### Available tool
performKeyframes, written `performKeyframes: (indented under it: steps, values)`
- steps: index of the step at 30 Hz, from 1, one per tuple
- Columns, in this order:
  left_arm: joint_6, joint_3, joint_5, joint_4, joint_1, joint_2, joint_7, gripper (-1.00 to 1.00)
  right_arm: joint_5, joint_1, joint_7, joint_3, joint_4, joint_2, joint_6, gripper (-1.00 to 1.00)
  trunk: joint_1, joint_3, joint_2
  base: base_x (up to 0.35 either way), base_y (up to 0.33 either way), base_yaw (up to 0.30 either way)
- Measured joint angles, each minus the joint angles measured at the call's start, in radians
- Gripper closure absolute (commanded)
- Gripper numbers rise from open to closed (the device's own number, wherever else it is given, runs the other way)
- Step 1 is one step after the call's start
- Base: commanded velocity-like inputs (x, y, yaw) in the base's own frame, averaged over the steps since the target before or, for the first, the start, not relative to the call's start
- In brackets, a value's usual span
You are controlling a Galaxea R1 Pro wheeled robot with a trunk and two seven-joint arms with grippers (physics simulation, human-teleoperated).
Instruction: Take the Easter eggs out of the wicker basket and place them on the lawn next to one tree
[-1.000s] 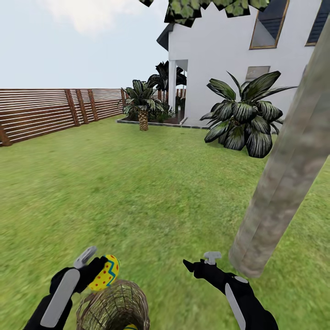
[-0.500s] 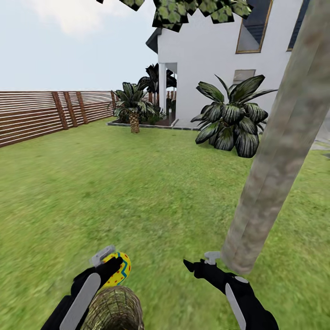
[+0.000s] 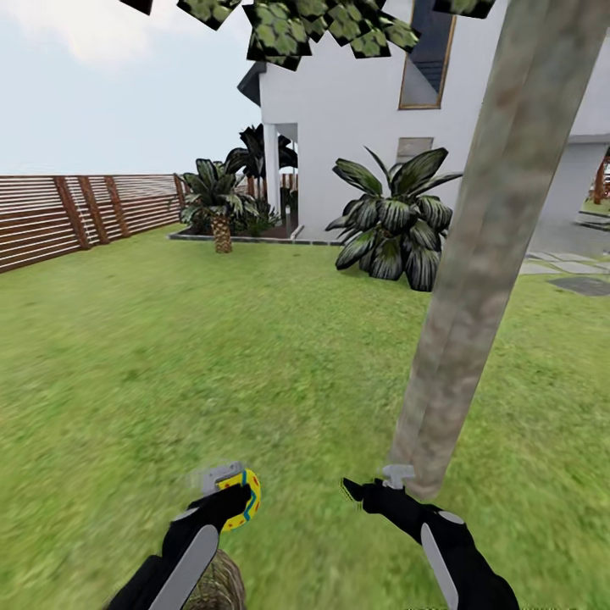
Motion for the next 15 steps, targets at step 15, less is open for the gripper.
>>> performKeyframes:
  steps: [15]
  values:
    - [-0.026, -0.138, -0.002, 0.009, -0.001, -0.001, -0.001, 1.00, 0.000, 0.000, 0.009, -0.034, 0.000, -0.001, 0.000, -1.00, -0.039, 0.049, 0.070, 0.000, 0.000, -0.216]
